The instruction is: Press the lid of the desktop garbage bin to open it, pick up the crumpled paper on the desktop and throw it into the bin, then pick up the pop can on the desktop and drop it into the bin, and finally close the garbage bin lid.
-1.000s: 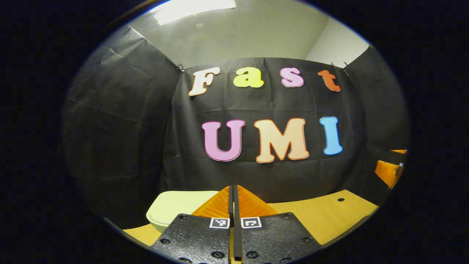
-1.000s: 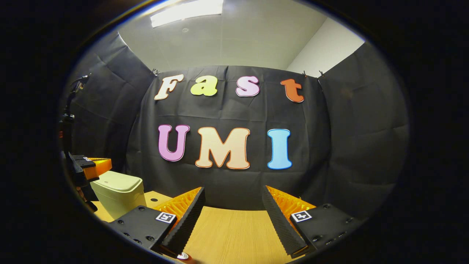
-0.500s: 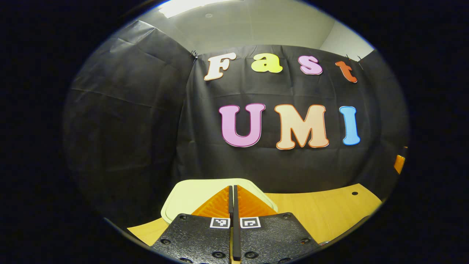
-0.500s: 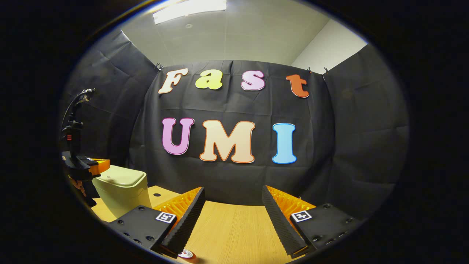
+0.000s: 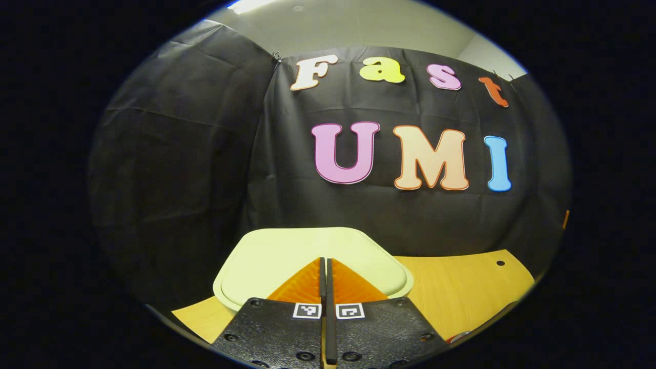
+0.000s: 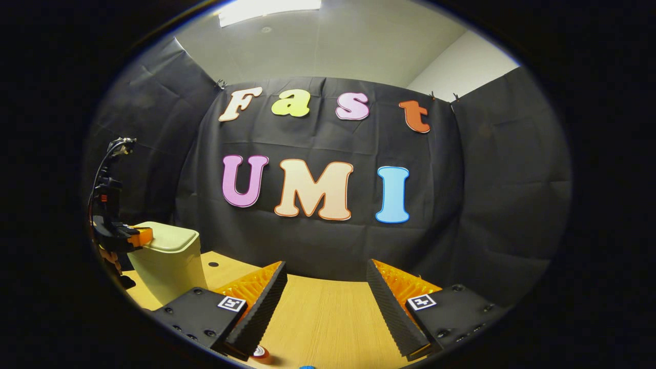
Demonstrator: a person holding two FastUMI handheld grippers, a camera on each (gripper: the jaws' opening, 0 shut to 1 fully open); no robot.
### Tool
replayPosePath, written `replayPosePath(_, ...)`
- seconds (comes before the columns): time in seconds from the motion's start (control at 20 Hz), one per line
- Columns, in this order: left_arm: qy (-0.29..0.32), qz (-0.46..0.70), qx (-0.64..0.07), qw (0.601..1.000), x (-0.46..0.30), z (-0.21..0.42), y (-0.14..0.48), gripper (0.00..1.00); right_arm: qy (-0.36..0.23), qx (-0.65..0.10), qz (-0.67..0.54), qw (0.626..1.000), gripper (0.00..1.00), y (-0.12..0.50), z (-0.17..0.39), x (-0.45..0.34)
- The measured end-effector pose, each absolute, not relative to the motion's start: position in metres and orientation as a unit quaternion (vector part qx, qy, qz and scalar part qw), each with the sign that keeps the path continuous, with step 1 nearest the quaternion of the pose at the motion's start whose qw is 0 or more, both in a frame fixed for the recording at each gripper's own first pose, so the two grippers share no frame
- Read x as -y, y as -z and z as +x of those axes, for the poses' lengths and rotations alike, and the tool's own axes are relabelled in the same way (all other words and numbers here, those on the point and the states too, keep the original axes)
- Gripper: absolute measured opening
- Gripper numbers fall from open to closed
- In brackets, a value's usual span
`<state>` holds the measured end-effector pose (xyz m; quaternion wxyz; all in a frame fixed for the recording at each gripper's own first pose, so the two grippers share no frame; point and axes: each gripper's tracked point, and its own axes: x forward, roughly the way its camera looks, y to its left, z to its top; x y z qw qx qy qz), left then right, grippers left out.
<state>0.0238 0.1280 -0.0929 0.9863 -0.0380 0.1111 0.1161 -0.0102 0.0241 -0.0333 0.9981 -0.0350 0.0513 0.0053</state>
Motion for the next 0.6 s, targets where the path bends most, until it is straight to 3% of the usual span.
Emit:
replayPosePath(0.15,-0.104,-0.076,-0.109,0.986,-0.125,0.026,0.094,0.0,0.0,-0.06,-0.037,0.997,1.0,0.039,-0.011,-0.021)
replayPosePath(0.45,-0.087,-0.033,-0.096,0.991,-0.114,0.02,0.083,0.0,-0.003,-0.084,-0.03,0.996,1.0,0.059,-0.011,-0.013)
replayPosePath(0.6,-0.054,-0.035,-0.044,0.997,-0.091,0.019,0.048,0.0,-0.009,-0.103,-0.028,0.994,0.98,0.073,-0.009,-0.01)
